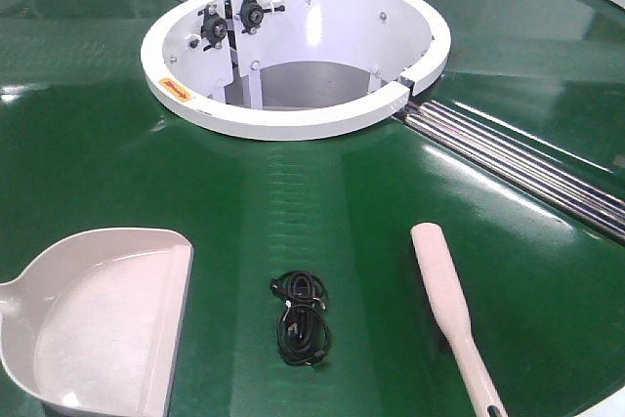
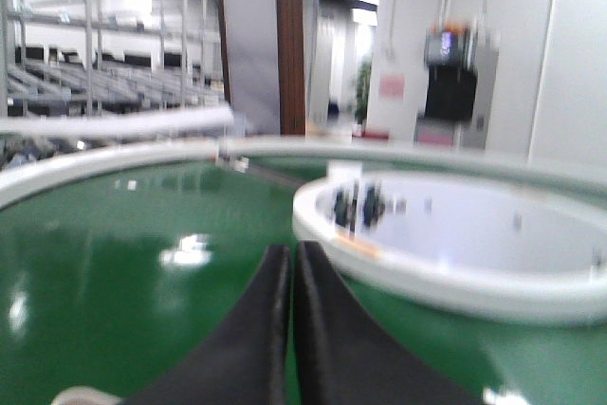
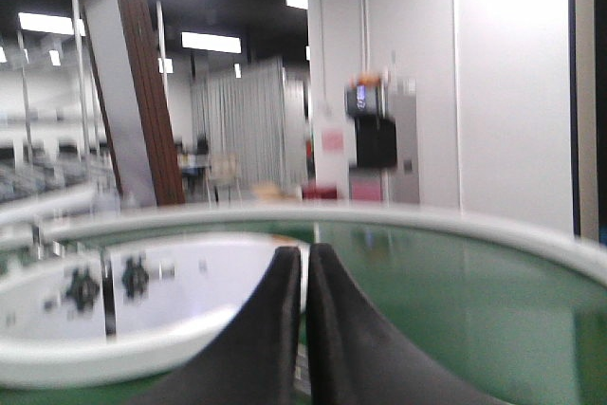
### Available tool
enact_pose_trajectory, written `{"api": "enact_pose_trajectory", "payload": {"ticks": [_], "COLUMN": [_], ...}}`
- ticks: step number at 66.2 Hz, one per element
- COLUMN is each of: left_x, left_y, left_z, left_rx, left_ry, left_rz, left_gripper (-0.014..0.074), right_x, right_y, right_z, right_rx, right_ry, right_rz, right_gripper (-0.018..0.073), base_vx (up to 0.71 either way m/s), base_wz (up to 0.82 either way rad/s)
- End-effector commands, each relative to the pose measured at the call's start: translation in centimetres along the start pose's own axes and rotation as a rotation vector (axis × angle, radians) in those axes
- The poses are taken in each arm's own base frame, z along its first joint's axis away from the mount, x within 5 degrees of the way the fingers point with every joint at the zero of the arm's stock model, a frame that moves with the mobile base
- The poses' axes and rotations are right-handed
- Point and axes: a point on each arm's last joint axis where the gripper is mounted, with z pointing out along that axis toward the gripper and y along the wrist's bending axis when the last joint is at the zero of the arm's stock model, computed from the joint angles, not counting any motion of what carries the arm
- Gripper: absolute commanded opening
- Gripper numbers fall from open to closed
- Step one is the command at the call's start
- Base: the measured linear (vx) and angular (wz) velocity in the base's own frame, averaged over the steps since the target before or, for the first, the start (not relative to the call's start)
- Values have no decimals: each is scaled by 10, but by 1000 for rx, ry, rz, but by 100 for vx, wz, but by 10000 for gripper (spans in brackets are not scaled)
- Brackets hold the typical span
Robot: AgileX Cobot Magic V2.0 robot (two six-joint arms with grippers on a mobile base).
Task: Clean and inspect green conveyor with broom and dustpan
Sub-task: 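Lower the right gripper onto the pink brush handle and close it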
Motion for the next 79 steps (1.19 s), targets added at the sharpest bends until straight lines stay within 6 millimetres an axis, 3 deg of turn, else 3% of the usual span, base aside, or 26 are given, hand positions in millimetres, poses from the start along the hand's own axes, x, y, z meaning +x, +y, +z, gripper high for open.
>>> {"api": "enact_pose_trajectory", "payload": {"ticks": [1,8,21,35,43,48,61,66,70,79], "left_x": [-25,-51,-121,-181,-189,-189,-183,-183,-182,-181], "left_y": [3,0,-12,-18,-19,-22,-27,-27,-27,-27], "left_z": [-3,-5,-4,28,52,61,71,71,70,70], "left_rx": [-34,-17,20,16,24,51,104,105,105,106], "left_ry": [-222,-290,-315,-131,34,75,130,132,136,154], "left_rz": [-66,-33,185,234,249,259,203,203,203,204], "left_gripper": [-22,-22,-22,-12,41,122,517,648,701,703], "right_x": [-28,-54,-92,-108,-106,-105,-102,-104,-106,-113], "right_y": [1,2,2,2,1,1,2,2,2,8], "right_z": [0,2,17,52,74,83,90,90,90,91], "right_rx": [-2,-7,-5,-5,-5,-7,-11,-12,-12,-69], "right_ry": [-135,-134,-129,-34,35,50,46,23,8,8], "right_rz": [-19,-95,-59,-53,-45,-45,-43,-39,-31,-71], "right_gripper": [-6,-6,-4,34,142,270,623,685,701,682], "base_vx": [0,0,0,0,0,0,0,0,0,0], "base_wz": [0,0,0,0,0,0,0,0,0,0]}}
